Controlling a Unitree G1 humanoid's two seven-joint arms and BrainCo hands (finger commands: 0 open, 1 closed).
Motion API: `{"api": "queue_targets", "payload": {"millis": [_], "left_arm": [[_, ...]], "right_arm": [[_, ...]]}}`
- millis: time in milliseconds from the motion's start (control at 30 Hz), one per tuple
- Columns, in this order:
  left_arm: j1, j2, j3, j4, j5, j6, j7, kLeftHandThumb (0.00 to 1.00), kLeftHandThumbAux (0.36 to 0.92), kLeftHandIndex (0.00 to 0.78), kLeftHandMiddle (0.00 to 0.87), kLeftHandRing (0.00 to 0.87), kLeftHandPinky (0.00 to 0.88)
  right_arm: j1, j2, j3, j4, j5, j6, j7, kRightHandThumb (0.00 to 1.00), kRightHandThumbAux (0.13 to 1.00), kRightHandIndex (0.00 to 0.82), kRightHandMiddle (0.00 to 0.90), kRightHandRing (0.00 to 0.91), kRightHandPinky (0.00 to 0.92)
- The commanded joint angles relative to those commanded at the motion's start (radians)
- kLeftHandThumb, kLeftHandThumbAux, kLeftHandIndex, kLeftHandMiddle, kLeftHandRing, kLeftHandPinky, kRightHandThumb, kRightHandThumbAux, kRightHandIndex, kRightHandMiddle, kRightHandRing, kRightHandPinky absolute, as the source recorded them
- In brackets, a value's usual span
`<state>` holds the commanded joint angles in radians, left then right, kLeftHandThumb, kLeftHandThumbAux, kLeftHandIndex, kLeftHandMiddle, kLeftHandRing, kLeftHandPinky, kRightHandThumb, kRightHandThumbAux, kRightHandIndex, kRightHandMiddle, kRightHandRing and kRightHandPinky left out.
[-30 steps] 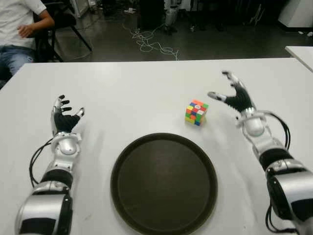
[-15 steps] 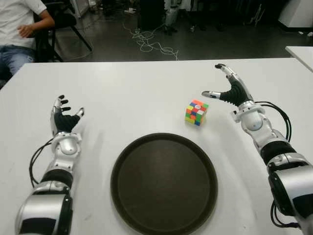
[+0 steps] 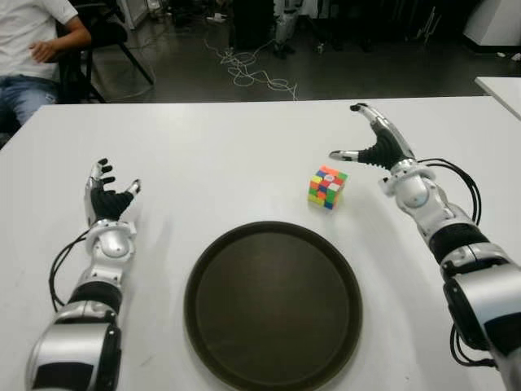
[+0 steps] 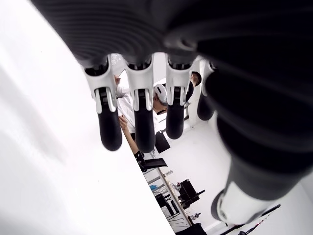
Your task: Pick up the Rubik's Cube and put it in the plate
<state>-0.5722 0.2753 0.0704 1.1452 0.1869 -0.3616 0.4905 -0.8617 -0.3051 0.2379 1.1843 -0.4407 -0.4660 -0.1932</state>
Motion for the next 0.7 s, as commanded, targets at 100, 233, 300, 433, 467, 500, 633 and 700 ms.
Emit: {"api": "queue_targets", "payload": {"millis": [100,233,300,433,467,500,633,700], "left_arm": [[0.001,0.000,0.001,0.001,-0.001,-0.004,-0.001,0.165,0.764,0.127,0.194,0.218,0.263],[0.001,0.000,0.003,0.001,-0.005,-0.012,-0.006,0.176,0.764,0.128,0.192,0.213,0.250],[0.001,-0.001,0.004,0.001,-0.006,-0.014,-0.008,0.183,0.763,0.129,0.191,0.210,0.246],[0.002,-0.003,0.005,0.000,-0.008,-0.019,-0.009,0.195,0.770,0.133,0.189,0.205,0.243],[0.002,-0.003,0.004,-0.001,-0.008,-0.019,-0.009,0.197,0.770,0.133,0.189,0.204,0.243],[0.002,-0.003,0.004,-0.001,-0.007,-0.019,-0.009,0.199,0.770,0.133,0.187,0.200,0.233],[0.002,0.000,-0.003,-0.002,0.000,-0.008,-0.004,0.167,0.770,0.129,0.180,0.192,0.222],[0.003,-0.001,-0.005,-0.003,0.002,-0.005,-0.003,0.151,0.766,0.126,0.180,0.191,0.216]], "right_arm": [[-0.008,0.003,0.012,0.002,-0.007,0.017,0.013,0.000,0.621,0.018,0.004,0.000,0.000],[-0.018,0.005,0.025,0.002,-0.014,0.028,0.039,0.000,0.638,0.032,0.010,0.002,0.000],[-0.020,0.006,0.029,0.001,-0.015,0.031,0.047,0.000,0.644,0.037,0.015,0.006,0.000],[-0.026,0.006,0.040,0.003,-0.019,0.040,0.073,0.000,0.651,0.037,0.020,0.016,0.000],[-0.029,0.008,0.043,0.005,-0.021,0.046,0.081,0.000,0.651,0.037,0.020,0.017,0.000],[-0.031,0.009,0.045,0.006,-0.023,0.049,0.086,0.000,0.649,0.033,0.019,0.018,0.000],[-0.053,0.011,0.071,0.019,-0.047,0.092,0.128,0.000,0.622,0.015,0.016,0.020,0.000],[-0.060,0.014,0.079,0.021,-0.053,0.108,0.138,0.000,0.613,0.010,0.016,0.021,0.000]]}}
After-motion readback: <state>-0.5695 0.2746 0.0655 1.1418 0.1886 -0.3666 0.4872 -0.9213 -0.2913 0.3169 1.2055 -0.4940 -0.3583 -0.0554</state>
